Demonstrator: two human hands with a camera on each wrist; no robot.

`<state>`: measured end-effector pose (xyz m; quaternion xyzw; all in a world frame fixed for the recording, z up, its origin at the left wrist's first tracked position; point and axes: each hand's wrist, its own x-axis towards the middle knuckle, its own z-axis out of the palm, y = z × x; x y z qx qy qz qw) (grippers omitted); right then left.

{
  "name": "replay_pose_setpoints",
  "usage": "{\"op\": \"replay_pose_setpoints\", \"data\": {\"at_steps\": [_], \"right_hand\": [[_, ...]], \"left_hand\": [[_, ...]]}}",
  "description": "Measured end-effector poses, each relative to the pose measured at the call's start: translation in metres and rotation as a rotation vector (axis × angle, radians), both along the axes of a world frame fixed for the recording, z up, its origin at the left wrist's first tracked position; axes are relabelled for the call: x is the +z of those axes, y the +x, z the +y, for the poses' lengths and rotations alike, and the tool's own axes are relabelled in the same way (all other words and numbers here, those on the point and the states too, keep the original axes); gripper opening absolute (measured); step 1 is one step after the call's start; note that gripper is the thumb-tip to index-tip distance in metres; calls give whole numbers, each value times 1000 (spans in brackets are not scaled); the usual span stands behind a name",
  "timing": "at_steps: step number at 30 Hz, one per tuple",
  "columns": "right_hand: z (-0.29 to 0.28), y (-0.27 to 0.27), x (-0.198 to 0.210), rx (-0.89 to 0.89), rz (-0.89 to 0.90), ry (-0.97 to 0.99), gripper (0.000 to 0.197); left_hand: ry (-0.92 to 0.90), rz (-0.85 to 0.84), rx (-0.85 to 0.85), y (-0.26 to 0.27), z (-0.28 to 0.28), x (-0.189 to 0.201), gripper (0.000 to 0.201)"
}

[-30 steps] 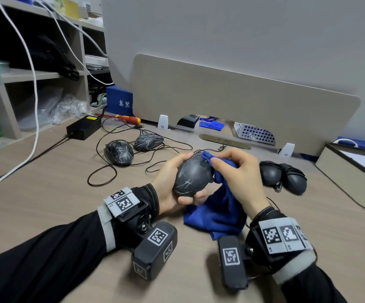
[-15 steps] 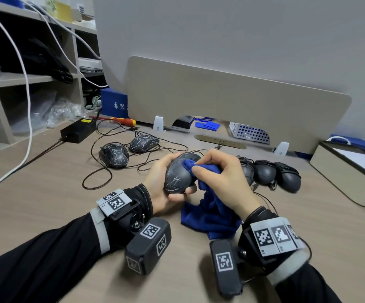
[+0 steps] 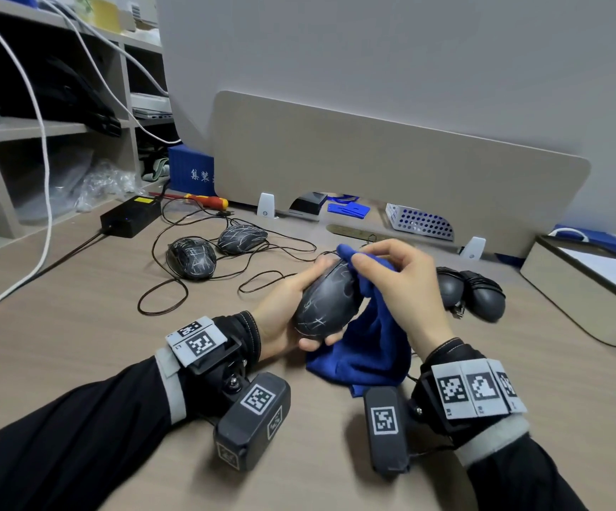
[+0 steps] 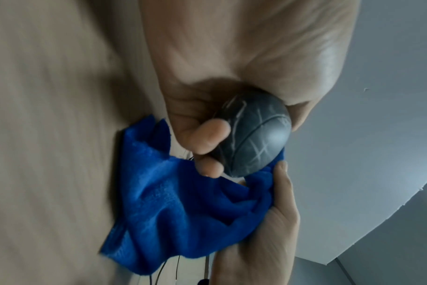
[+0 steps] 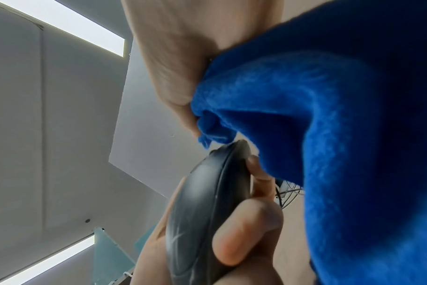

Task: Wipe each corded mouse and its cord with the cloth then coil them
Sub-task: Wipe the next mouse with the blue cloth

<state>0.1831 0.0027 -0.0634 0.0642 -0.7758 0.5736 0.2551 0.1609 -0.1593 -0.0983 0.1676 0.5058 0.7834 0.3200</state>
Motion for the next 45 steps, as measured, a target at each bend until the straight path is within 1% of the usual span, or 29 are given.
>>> {"op": "replay_pose_setpoints", "data": {"at_steps": [2,4,5,6,8,10,11,14,15,17,19,20,21,23,24,25,26,29,30,31,34,35,36,39,40,41,43,44,45], "right_hand": [[-8,5,-1,121,-34,119,8],[-16,9,0,235,-63,190,11],[-17,9,0,241,-62,202,11],[-15,6,0,204,-48,200,10],[-6,1,-2,74,-15,166,5],[0,-1,-3,17,-28,132,4],[1,0,-4,36,-41,132,4],[-12,7,-2,201,-62,170,8],[-15,8,-2,226,-71,182,9],[-13,4,-3,176,-66,177,10],[-6,1,-4,80,-58,169,6],[-4,1,-4,68,-58,180,5],[-6,3,-3,97,-59,198,5],[-16,11,-2,256,-103,214,6],[-23,15,-2,345,-146,204,5],[-27,17,-2,394,-178,204,4],[-28,16,-2,387,-175,204,4],[-17,7,-3,188,-44,242,7],[-15,6,-2,158,-24,255,8],[-16,7,-2,180,-33,265,8],[-26,16,-4,362,-137,326,9],[-27,16,-4,380,-143,344,9],[-25,14,-5,365,-132,328,10],[-19,9,-4,227,-57,226,11],[-19,8,-4,220,-62,223,10],[-20,10,-5,260,-91,233,10],[-27,16,-5,425,-180,266,9],[-30,18,-6,471,-201,272,8],[-30,18,-6,465,-198,254,8]], "left_hand": [[-26,-1,53,-1,0,-1,49],[-45,13,110,-4,-1,-3,38],[-53,23,112,-5,-1,-4,38],[-61,27,90,-5,-1,-5,42],[-88,39,22,-4,0,-5,52],[-102,47,23,-2,1,-5,51],[-96,40,45,-2,1,-4,48],[-61,17,117,-4,-1,-4,42],[-59,17,122,-5,-1,-4,41],[-79,14,96,-4,0,-4,42],[-103,11,66,-2,1,-4,46],[-107,10,66,-2,1,-5,46],[-98,7,74,-1,2,-4,45],[-75,17,135,-3,1,-5,41],[-77,37,173,-4,1,-6,43],[-81,52,203,-5,1,-6,46],[-78,48,214,-5,0,-7,46],[-77,12,185,-4,3,-6,40],[-85,9,188,-4,3,-7,40],[-85,7,199,-4,3,-7,39],[-77,-7,278,-7,2,-10,38],[-76,-16,290,-8,1,-10,40],[-73,-25,285,-8,1,-10,41],[-73,-30,255,-8,0,-8,39],[-72,-36,261,-8,0,-8,40],[-72,-46,278,-9,0,-9,42],[-63,-86,324,-10,0,-8,43],[-58,-108,342,-11,0,-8,42],[-50,-128,350,-12,0,-7,42]]}}
